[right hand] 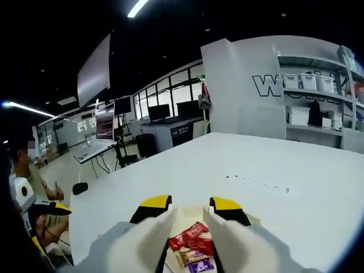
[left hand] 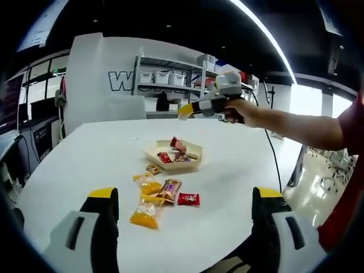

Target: Place the target food into the container with the food tongs after gripping and lifting it, then release it inside without dropping or visibly crushing the food.

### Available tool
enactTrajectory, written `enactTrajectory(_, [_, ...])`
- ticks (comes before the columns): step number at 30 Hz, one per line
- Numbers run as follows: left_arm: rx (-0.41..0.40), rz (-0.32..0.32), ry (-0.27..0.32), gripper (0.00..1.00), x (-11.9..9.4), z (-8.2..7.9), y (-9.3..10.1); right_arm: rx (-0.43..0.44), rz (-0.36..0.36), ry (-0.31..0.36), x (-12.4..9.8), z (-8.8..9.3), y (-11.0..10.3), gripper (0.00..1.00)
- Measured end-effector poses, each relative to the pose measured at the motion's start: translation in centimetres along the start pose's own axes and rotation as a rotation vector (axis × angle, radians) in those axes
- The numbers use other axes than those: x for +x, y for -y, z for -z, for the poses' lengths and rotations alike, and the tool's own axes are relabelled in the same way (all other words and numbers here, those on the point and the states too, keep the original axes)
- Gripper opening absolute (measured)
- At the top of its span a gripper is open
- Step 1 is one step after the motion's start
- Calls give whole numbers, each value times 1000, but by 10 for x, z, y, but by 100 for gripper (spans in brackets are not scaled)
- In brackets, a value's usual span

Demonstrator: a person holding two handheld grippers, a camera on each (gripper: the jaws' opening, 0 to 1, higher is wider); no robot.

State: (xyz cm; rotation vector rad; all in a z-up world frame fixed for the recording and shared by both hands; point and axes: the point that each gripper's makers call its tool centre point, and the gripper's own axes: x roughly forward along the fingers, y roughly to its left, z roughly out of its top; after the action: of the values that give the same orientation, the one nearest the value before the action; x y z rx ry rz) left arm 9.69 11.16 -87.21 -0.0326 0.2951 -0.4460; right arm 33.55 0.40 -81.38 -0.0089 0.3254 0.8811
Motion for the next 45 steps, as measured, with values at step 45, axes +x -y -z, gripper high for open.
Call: enactTrajectory(45, [1,8,-45,95,-1,21,10,-79,-255,-166,-16,119,-137,23])
